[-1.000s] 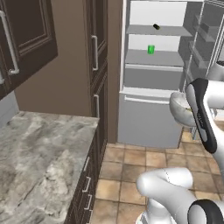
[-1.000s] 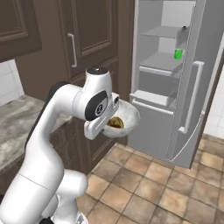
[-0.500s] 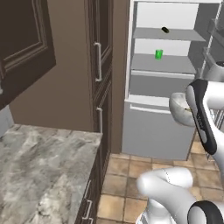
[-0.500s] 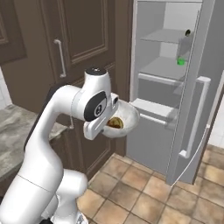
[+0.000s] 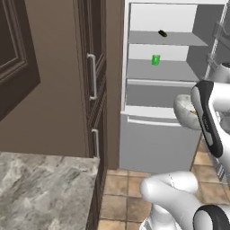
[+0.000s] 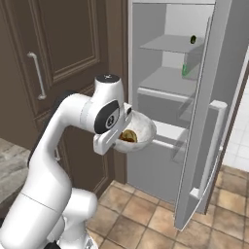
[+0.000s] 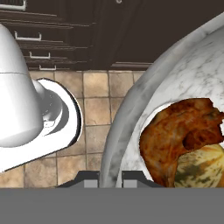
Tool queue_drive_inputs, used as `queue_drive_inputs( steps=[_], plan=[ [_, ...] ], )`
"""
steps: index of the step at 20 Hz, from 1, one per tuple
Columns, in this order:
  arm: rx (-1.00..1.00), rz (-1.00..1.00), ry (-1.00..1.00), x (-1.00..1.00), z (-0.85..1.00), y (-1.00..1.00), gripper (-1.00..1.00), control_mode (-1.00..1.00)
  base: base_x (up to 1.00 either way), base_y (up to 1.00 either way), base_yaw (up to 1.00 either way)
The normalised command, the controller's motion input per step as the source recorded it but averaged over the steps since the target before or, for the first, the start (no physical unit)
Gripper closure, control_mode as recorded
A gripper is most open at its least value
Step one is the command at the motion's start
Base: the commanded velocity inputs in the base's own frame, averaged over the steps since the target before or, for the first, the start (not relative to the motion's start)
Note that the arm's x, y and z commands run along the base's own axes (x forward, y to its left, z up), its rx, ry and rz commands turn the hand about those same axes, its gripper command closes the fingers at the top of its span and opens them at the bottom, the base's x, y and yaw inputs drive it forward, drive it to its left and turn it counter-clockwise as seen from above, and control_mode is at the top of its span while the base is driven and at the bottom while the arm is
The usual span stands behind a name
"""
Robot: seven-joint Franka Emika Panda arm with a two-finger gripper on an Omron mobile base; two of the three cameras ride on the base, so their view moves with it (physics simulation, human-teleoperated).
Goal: Pick the chicken drumstick and squash from their plates and place them in the bowl. Then put the bowl in the fridge.
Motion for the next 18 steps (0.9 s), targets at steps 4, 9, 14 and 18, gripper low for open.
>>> queue_drive_inputs(
  steps=[4,9,14,18],
  plan=[
    [0.0,0.0,0.0,0.0,0.0,0.0,1.0,1.0,0.63,0.11,-0.09],
    [0.0,0.0,0.0,0.0,0.0,0.0,1.0,1.0,0.61,0.17,-0.27],
    [0.0,0.0,0.0,0.0,0.0,0.0,1.0,1.0,0.64,0.22,-0.33],
    [0.0,0.0,0.0,0.0,0.0,0.0,1.0,1.0,0.6,0.29,-0.21]
  ],
)
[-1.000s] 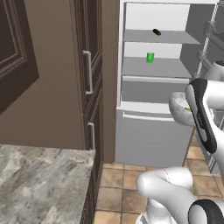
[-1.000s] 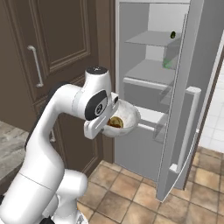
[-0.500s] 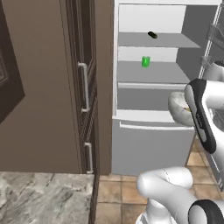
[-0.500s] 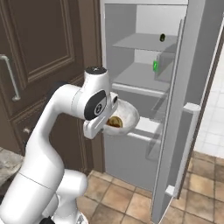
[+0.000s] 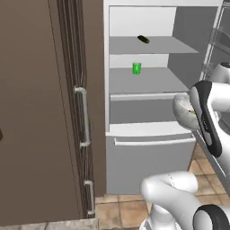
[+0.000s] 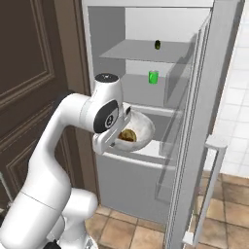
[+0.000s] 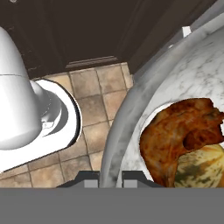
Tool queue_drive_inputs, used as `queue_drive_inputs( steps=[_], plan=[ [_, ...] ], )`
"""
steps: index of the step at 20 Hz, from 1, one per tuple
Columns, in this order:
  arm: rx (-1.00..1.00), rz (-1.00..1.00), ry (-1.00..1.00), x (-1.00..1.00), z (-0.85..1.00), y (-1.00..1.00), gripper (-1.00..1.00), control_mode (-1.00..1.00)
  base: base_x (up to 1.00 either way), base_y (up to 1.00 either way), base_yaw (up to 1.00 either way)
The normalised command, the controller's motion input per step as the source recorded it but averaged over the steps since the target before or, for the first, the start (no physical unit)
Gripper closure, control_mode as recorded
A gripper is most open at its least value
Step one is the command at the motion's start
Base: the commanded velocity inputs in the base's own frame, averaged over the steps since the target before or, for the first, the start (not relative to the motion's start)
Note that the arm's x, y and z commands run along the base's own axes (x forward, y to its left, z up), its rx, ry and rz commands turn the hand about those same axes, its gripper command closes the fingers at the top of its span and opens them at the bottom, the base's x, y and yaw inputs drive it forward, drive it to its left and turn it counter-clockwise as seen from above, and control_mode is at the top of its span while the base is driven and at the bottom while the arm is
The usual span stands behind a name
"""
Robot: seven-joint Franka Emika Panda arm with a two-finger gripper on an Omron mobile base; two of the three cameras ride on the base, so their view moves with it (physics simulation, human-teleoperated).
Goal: Pick the chicken drumstick and squash from their plates and place them in the bowl. Then put the bowl in the fridge.
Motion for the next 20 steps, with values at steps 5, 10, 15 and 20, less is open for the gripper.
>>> queue_drive_inputs(
  steps=[5,10,15,20],
  plan=[
    [0.0,0.0,0.0,0.0,0.0,0.0,1.0,1.0,0.58,0.22,-0.17],
    [0.0,0.0,0.0,0.0,0.0,0.0,1.0,1.0,0.41,0.16,-0.07],
    [0.0,0.0,0.0,0.0,0.0,0.0,1.0,1.0,0.47,0.15,-0.01],
    [0.0,0.0,0.0,0.0,0.0,0.0,1.0,1.0,0.39,0.2,0.0]
  ],
)
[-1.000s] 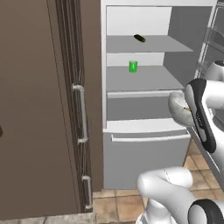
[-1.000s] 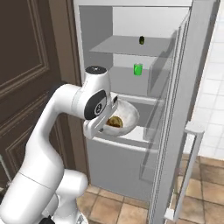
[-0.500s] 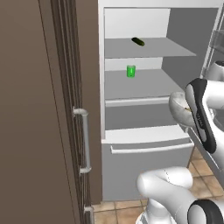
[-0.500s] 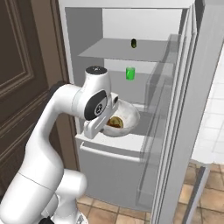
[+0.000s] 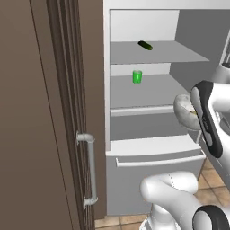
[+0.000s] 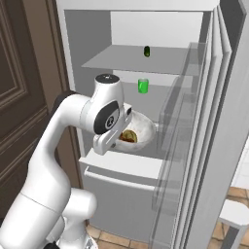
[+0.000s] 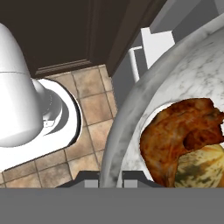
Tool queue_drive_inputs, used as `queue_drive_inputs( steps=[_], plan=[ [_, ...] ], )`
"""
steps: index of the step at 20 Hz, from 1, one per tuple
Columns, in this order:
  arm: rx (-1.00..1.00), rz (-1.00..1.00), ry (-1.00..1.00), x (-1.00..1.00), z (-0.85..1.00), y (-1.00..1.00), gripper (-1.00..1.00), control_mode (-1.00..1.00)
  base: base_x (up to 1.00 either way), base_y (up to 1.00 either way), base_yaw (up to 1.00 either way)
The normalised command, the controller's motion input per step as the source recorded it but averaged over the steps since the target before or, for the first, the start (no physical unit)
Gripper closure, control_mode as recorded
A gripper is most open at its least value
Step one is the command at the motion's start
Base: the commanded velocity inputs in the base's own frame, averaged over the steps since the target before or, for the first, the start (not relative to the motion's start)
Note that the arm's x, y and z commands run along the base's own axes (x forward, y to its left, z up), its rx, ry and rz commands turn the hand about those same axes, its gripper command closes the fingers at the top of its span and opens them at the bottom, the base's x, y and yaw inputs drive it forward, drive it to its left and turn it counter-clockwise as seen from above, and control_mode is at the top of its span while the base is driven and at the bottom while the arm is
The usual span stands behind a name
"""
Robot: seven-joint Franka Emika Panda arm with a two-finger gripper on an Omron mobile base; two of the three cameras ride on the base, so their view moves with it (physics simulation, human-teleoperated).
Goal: Pick the chicken drumstick and squash from their plates and place them in the bowl. Then put the bowl in the fridge.
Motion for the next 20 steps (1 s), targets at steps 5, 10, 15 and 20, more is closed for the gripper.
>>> queue_drive_inputs(
  steps=[5,10,15,20],
  plan=[
    [0.0,0.0,0.0,0.0,0.0,0.0,1.0,1.0,0.13,0.04,0.0],
    [0.0,0.0,0.0,0.0,0.0,0.0,1.0,1.0,0.0,0.0,0.0],
    [0.0,0.0,0.0,0.0,0.0,0.0,1.0,1.0,0.0,0.0,0.0],
    [0.0,0.0,0.0,0.0,0.0,0.0,1.0,1.0,0.0,0.0,0.0]
  ],
)
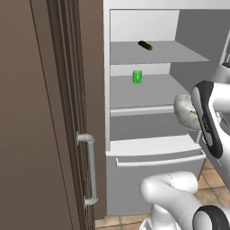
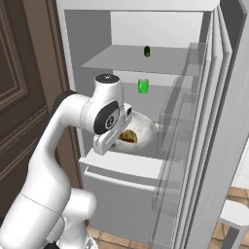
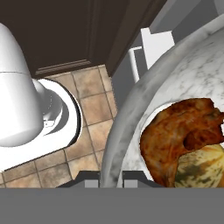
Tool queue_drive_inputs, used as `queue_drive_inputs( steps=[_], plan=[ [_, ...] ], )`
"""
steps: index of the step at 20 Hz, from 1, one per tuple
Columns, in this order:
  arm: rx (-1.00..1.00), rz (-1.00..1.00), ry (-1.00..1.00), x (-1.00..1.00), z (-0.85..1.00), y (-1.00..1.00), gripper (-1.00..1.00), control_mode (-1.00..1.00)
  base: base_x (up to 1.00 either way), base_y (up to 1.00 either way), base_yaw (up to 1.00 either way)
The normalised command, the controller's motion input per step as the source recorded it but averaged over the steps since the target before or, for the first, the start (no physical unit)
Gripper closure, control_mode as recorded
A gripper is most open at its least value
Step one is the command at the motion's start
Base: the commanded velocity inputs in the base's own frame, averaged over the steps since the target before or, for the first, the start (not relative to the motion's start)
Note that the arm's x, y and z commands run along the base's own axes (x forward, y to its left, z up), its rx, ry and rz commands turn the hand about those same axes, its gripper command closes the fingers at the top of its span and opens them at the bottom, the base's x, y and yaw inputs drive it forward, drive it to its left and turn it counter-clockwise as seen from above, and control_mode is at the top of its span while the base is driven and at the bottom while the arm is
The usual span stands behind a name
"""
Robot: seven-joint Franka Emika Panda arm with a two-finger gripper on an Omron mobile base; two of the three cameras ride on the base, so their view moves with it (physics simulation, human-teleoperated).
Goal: Pick the chicken drumstick and squash from their plates and place them in the bowl. Then put the bowl in the fridge.
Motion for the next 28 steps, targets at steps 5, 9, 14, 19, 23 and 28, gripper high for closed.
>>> queue_drive_inputs(
  steps=[5,9,14,19,23,28],
  plan=[
    [0.0,0.0,0.0,0.0,0.0,0.0,1.0,1.0,0.0,0.01,0.0],
    [-0.04,0.0,0.0,0.08,0.0,0.09,1.0,-1.0,0.01,0.02,0.0],
    [-0.14,0.0,-0.07,0.17,0.0,0.13,1.0,-1.0,0.0,0.0,0.0],
    [-0.03,0.0,-0.21,0.18,0.01,0.05,1.0,-1.0,0.0,0.0,0.0],
    [0.0,0.0,-0.16,0.2,0.0,0.0,1.0,-1.0,0.0,0.0,0.0],
    [0.0,0.01,0.01,0.29,0.01,0.06,1.0,-1.0,0.0,0.0,0.0]
  ],
)
